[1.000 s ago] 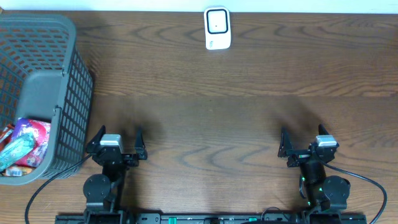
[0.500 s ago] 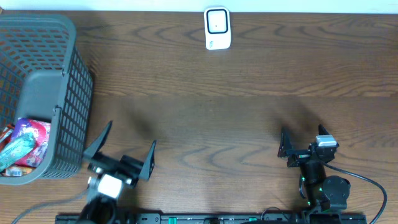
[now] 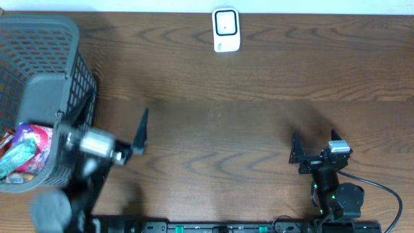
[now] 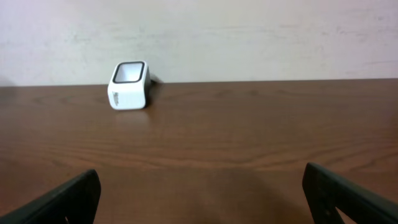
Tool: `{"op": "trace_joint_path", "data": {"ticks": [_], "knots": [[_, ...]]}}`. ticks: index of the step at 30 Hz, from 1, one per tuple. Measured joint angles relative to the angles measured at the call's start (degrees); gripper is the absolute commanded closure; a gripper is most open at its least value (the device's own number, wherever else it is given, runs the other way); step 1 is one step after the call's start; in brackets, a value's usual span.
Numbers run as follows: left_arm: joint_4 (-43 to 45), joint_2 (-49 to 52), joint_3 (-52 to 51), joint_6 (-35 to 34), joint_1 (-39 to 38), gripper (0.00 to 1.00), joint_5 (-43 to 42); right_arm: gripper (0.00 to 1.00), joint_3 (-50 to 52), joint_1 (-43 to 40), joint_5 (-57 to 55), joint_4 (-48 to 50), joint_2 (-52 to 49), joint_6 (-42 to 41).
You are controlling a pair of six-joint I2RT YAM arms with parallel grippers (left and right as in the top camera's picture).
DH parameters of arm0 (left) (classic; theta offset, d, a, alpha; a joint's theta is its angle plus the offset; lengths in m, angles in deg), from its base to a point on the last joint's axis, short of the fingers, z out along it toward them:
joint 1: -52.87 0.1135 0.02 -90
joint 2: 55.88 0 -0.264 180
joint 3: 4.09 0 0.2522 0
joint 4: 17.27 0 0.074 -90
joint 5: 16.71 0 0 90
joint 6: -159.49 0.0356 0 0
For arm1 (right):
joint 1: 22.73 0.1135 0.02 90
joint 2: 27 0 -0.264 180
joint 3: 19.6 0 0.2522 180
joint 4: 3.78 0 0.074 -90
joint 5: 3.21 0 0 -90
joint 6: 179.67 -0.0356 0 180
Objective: Scan the item barcode
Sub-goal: 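Reach the left gripper into the basket and grasp the purple-red pack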
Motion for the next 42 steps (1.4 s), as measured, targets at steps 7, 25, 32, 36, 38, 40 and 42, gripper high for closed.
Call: {"op": "trace_joint_path", "data": {"ticks": [7, 25, 32, 36, 38, 40, 42], "knots": [[-6.69, 17.53, 12.87, 4.11, 0.00, 0.02, -9.49, 0.01, 0.00, 0.00, 0.02, 0.00, 0.00, 0.00], [-50.93, 52.94, 59.89, -9.92, 8.35, 0.02, 47.52, 0.01, 0.00, 0.00, 0.00, 0.00, 0.00, 0.00], [-55.08, 59.36, 60.08, -14.53, 13.09, 0.02, 44.15, 0.01, 0.00, 0.00, 0.00, 0.00, 0.00, 0.00], [-54.07, 60.70, 60.08, -20.15, 14.97, 0.02, 45.40, 0.01, 0.00, 0.00, 0.00, 0.00, 0.00, 0.00], [-54.07, 60.96, 60.08, -24.81, 17.55, 0.02, 47.04, 0.01, 0.00, 0.00, 0.00, 0.00, 0.00, 0.00], [-54.25, 60.98, 60.08, -28.79, 20.46, 0.02, 48.19, 0.01, 0.00, 0.00, 0.00, 0.00, 0.00, 0.00], [-55.19, 60.98, 60.11, -32.20, 23.32, 0.02, 49.07, 0.01, 0.00, 0.00, 0.00, 0.00, 0.00, 0.00]]}}
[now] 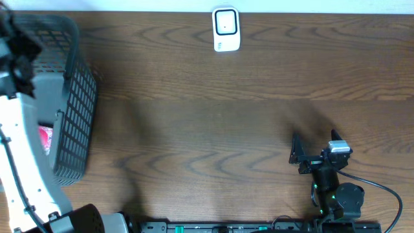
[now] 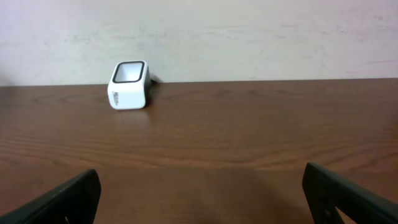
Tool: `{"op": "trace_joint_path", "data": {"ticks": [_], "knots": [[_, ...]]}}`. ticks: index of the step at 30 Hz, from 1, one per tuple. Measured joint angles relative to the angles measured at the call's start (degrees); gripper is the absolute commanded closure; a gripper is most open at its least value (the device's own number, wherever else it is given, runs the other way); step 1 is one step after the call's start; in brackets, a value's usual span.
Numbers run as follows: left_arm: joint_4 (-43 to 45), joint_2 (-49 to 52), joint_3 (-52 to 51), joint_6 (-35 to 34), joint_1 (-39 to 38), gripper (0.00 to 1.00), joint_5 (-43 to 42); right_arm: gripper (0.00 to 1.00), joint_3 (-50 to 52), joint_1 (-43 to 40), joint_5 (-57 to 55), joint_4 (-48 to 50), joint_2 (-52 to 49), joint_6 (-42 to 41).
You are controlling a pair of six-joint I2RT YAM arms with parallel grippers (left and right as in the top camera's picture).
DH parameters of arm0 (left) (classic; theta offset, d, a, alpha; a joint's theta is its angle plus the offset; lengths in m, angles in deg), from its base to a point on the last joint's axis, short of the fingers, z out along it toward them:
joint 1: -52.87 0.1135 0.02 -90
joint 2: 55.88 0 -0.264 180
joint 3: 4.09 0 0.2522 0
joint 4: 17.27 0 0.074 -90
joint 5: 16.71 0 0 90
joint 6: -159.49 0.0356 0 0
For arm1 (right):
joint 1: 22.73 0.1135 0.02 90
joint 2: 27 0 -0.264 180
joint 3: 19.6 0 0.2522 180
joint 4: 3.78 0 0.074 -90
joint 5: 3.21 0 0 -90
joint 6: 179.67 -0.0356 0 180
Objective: Scan the item barcode
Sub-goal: 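Reach the left gripper into the basket and grasp the purple-red pack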
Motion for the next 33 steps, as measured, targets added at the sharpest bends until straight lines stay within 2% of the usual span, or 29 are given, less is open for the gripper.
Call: {"op": "trace_joint_path", "data": {"ticks": [6, 13, 17, 26, 33], "knots": [[-4.04, 0.00, -0.11, -6.36, 5.73, 0.02, 1.11, 0.01, 0.00, 0.00, 0.00, 0.00, 0.00, 0.00], [-4.55, 0.83, -7.06, -12.50, 5.88, 0.02, 1.44, 0.01, 0.00, 0.00, 0.00, 0.00, 0.00, 0.00], [-2.89, 5.33, -11.21, -16.57, 5.88, 0.02, 1.66, 0.01, 0.00, 0.00, 0.00, 0.00, 0.00, 0.00], [-2.80, 18.67, -12.46, -18.27, 5.88, 0.02, 1.81, 0.01, 0.00, 0.00, 0.00, 0.00, 0.00, 0.00], [-4.42, 24.96, -12.48, -19.37, 5.88, 0.02, 2.23, 0.01, 0.00, 0.00, 0.00, 0.00, 0.00, 0.00]]}}
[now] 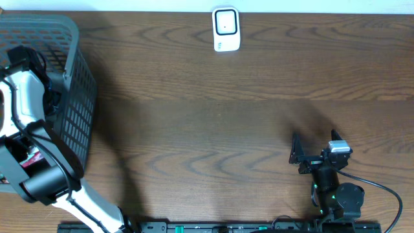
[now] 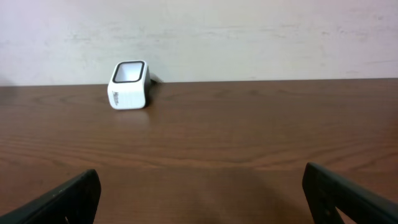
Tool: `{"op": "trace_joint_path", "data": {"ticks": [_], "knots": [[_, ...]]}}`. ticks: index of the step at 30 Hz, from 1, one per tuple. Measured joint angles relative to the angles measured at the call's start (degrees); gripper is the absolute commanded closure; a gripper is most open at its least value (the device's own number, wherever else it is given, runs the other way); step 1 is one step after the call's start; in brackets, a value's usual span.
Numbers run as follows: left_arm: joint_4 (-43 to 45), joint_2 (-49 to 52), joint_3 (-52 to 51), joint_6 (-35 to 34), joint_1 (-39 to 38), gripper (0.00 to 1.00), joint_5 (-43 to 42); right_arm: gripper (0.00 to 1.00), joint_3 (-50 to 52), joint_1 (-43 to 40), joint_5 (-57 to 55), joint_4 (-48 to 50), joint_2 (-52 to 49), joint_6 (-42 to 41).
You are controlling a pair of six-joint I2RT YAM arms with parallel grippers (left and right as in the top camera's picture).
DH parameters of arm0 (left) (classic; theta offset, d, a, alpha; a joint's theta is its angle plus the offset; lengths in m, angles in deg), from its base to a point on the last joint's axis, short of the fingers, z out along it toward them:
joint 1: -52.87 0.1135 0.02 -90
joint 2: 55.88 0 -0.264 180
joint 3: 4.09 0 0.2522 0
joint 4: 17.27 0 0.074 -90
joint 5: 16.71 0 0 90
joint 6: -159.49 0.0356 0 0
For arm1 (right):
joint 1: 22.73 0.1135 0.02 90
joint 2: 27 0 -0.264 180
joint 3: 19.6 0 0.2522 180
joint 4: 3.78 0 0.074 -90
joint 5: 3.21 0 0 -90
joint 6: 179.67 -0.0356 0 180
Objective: Scan the item barcode
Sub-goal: 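Reach the left gripper into the basket and grasp the purple-red pack, then lift the purple pack out and place it near the scanner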
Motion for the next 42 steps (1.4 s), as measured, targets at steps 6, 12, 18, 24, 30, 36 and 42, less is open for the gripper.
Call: {"op": "trace_joint_path", "data": {"ticks": [6, 12, 18, 24, 30, 36, 42], "knots": [[-1.84, 1.40, -0.04, -2.34, 0.00, 0.02, 2.23, 0.01, 0.00, 0.00, 0.00, 0.00, 0.00, 0.00], [-2.25, 1.40, -0.35, -3.39, 0.00, 0.02, 2.67, 0.01, 0.00, 0.00, 0.00, 0.00, 0.00, 0.00], [-1.99, 1.40, -4.52, -6.27, -0.02, 0.14, 2.64, 0.01, 0.00, 0.00, 0.00, 0.00, 0.00, 0.00], [0.35, 1.40, -8.79, -7.78, 0.00, 0.64, 3.93, 0.01, 0.00, 0.00, 0.00, 0.00, 0.00, 0.00], [0.61, 0.76, -8.83, -7.56, -0.07, 0.92, 6.08, 0.01, 0.00, 0.00, 0.00, 0.00, 0.00, 0.00], [-1.22, -2.08, -8.57, -7.69, 0.07, 0.93, 3.23, 0.01, 0.00, 0.00, 0.00, 0.00, 0.00, 0.00], [2.80, -16.74, -8.09, -7.74, 0.04, 0.93, -3.41, 0.01, 0.00, 0.00, 0.00, 0.00, 0.00, 0.00]]}}
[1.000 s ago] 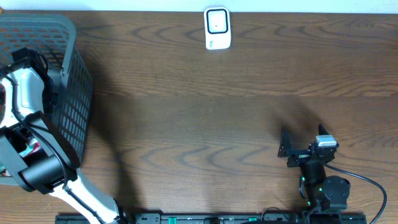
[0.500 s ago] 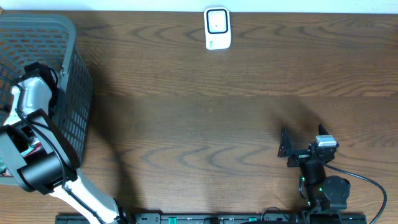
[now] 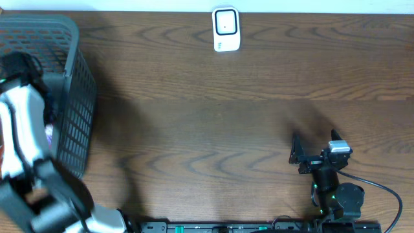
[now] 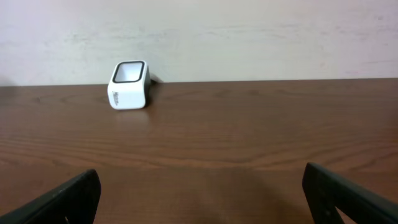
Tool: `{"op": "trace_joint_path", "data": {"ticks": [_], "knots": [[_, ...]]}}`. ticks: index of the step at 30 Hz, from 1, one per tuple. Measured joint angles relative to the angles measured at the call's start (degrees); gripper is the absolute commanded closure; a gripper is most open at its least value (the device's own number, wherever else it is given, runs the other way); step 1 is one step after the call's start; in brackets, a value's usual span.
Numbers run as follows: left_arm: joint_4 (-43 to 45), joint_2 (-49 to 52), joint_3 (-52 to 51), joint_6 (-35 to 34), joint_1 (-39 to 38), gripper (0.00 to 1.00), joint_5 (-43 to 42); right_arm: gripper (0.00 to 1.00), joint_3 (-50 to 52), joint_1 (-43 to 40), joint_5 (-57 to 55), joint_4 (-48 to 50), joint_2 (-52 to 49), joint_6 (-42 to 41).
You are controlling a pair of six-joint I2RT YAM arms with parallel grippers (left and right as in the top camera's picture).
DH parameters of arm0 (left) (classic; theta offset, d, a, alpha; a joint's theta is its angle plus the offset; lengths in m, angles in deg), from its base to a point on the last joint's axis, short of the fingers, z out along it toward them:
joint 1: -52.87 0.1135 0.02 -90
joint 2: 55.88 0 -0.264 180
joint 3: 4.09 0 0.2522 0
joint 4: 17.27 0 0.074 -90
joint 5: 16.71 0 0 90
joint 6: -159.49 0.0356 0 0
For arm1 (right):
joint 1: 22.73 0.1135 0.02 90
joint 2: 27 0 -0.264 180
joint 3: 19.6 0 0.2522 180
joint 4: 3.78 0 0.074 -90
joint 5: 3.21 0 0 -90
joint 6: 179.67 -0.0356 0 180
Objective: Scan the item barcode
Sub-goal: 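Lift the purple pack out and place it near the scanner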
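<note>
The white barcode scanner (image 3: 226, 29) stands at the table's far edge, its dark window facing up; it also shows as the scanner (image 4: 129, 84) in the right wrist view. The items lie in the grey mesh basket (image 3: 72, 97) at the far left, with only a sliver of a pink-purple packet (image 3: 48, 133) showing. My white left arm (image 3: 19, 123) reaches down into the basket, and its dark end (image 3: 21, 65) hides its fingers. My right gripper (image 4: 202, 199) rests open near the table's front right, shown as the gripper (image 3: 315, 145) overhead, with nothing between its fingers (image 4: 65, 198).
Brown wooden table (image 3: 213, 123) with a pale wall (image 4: 249, 37) behind the scanner. The basket's tall mesh wall stands between my left arm and the middle of the table. A black cable (image 3: 381, 188) loops by the right arm's base.
My left arm has shifted a little inside the basket and looks blurred. The right arm and the scanner have not moved.
My left gripper first hung open over the table just right of the basket, with colourful packets visible inside. Then the arm was over the basket's left side. After that its end was down inside the basket, where it still is. The right gripper stayed open and still.
</note>
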Motion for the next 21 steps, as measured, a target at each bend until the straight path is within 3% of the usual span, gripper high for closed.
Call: {"op": "trace_joint_path", "data": {"ticks": [11, 18, 21], "knots": [[12.39, -29.70, 2.25, -0.15, -0.04, 0.93, -12.31, 0.01, 0.00, 0.00, 0.00, 0.02, 0.00, 0.00], [15.47, -35.23, 2.27, 0.76, -3.26, 0.93, -22.43, 0.01, 0.00, 0.00, 0.00, 0.00, 0.00, 0.00], [20.11, -34.84, 2.27, 6.05, -6.19, 0.93, -29.79, 0.01, 0.00, 0.00, 0.00, 0.00, 0.00, 0.00]]}}
